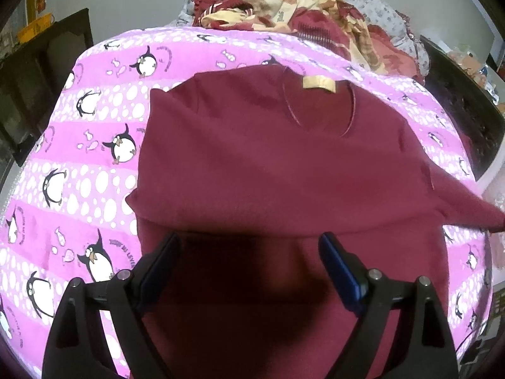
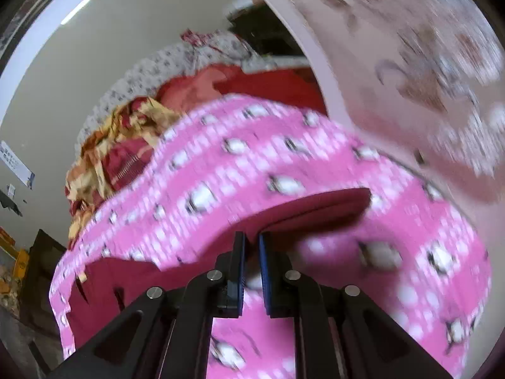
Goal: Fold small clothes
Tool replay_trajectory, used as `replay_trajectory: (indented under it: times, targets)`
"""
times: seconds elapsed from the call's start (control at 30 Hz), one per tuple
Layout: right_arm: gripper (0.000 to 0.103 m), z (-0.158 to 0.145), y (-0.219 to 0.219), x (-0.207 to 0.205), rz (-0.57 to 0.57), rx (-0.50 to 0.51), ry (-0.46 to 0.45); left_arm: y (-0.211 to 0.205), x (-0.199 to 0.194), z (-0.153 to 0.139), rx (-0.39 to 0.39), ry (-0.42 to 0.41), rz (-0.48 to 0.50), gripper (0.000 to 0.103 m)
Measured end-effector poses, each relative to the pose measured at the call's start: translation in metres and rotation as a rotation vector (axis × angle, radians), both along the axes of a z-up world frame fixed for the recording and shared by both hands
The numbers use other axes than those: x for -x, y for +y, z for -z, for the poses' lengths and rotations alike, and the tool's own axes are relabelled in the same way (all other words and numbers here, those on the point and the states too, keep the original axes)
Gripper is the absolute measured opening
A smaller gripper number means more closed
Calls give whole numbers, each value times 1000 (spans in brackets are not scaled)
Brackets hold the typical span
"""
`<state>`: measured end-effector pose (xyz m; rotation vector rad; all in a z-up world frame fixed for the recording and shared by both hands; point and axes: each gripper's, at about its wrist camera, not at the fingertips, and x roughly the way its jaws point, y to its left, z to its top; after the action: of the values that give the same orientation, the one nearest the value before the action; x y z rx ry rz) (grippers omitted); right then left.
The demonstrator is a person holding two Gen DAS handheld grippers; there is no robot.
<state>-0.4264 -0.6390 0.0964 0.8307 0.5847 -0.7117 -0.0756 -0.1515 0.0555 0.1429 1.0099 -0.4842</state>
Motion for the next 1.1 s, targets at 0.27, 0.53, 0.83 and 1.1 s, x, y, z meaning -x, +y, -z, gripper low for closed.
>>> replay_trajectory:
  times: [0.27,0.53,0.83,1.1]
  targets:
    - [11,42,33,45,-90,-114,197,-9,6,0,9,8,16,88]
    - [50,23,5,111,88,-43,139,-24,17,-4,-2,-19,62,88]
    - [50,65,-36,43,16,-47,199,-39,32,-15,-19,-48,113,88]
    - [12,-21,-18,38,-14,75,2,-36,15,-25,-4,-62,99,88]
